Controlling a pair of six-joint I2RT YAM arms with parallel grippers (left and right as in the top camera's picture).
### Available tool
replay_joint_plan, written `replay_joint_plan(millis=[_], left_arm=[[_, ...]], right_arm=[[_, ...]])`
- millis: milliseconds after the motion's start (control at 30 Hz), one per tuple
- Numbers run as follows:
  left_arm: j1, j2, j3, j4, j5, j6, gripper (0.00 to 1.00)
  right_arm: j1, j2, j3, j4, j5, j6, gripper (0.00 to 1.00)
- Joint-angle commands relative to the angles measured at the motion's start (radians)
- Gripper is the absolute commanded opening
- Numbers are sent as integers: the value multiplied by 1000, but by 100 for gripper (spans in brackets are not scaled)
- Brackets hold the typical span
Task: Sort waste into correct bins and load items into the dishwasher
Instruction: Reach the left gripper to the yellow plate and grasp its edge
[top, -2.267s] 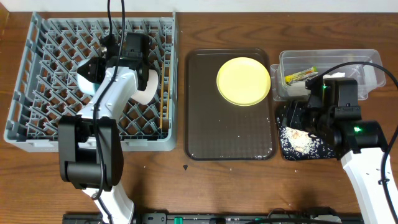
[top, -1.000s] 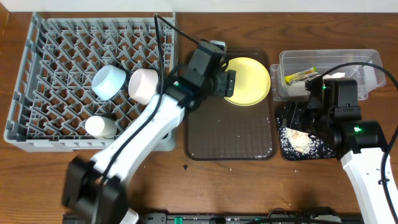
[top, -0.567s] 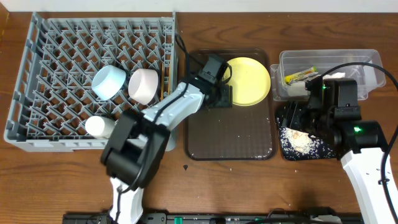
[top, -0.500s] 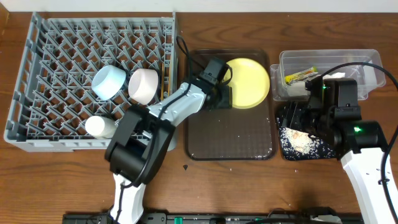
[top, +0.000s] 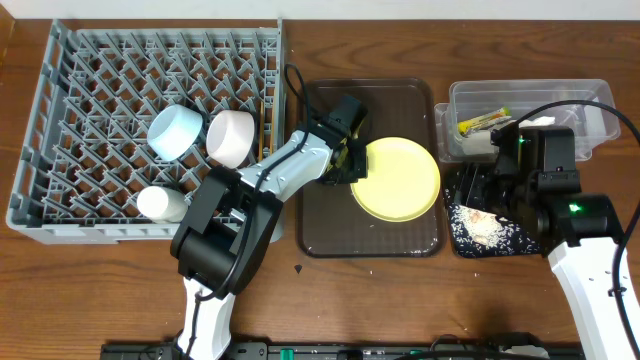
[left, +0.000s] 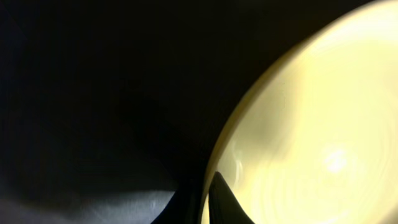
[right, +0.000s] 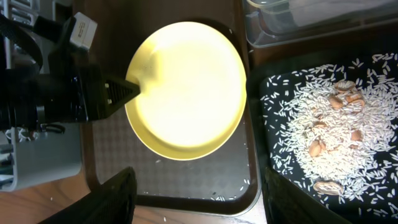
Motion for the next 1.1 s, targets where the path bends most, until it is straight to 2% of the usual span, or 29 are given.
replay_joint_plan(millis=[0, 167, 367, 500, 567, 633, 667, 967, 1067], left_arm=[[5, 14, -1, -35, -14, 28, 7], [37, -95, 24, -39, 47, 62, 8], [117, -403, 43, -44, 63, 197, 7], [156, -497, 42, -76, 61, 212, 8], [148, -490, 35, -110, 56, 213, 36], [127, -463, 12, -110, 55, 213, 53], [115, -440, 3, -111, 55, 213, 57], [61, -166, 0, -55, 37, 212, 60], [58, -105, 1, -29, 38, 212, 56]], right_arm=[[6, 1, 13, -2, 9, -1, 63], [6, 1, 13, -3, 9, -1, 63], [6, 1, 13, -3, 9, -1, 62], [6, 1, 13, -3, 9, -1, 63], [6, 1, 13, -3, 9, -1, 63], [6, 1, 13, -3, 9, -1, 63], [6, 1, 13, -3, 9, -1, 63], [6, 1, 13, -8, 9, -1, 63], [6, 1, 13, -6, 9, -1, 63]])
